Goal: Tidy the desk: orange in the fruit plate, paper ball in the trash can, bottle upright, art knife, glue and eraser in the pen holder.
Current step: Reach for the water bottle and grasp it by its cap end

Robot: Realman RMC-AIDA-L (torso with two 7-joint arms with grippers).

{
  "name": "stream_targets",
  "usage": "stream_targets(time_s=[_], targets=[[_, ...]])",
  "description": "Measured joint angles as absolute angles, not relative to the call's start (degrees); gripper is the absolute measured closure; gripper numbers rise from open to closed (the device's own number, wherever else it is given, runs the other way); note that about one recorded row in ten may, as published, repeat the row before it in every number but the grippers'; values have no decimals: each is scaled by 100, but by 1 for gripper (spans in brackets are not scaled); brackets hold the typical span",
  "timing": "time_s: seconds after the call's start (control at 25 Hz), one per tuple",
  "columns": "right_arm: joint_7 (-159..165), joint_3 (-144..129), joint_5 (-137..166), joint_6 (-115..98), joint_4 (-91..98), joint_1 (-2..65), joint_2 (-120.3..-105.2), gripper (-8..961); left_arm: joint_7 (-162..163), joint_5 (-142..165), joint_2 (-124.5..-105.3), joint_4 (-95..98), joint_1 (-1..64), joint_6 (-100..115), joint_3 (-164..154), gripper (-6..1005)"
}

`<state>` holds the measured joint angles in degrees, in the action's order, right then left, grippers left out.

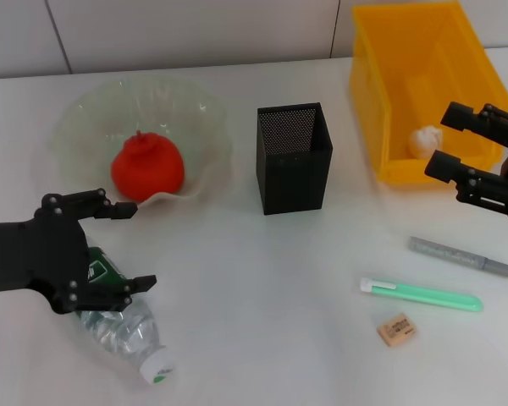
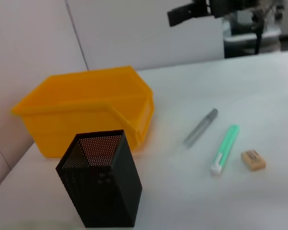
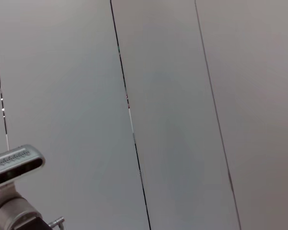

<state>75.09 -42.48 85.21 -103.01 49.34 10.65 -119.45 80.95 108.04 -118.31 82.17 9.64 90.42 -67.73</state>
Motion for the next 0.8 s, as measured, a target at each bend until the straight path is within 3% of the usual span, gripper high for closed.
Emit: stream_targets(time_s=[0.8], targets=[[7320,-4201,8449,-10276,4121,1335,-11953,173,7743,11786,-11847,9571,1128,9841,-6911,156]])
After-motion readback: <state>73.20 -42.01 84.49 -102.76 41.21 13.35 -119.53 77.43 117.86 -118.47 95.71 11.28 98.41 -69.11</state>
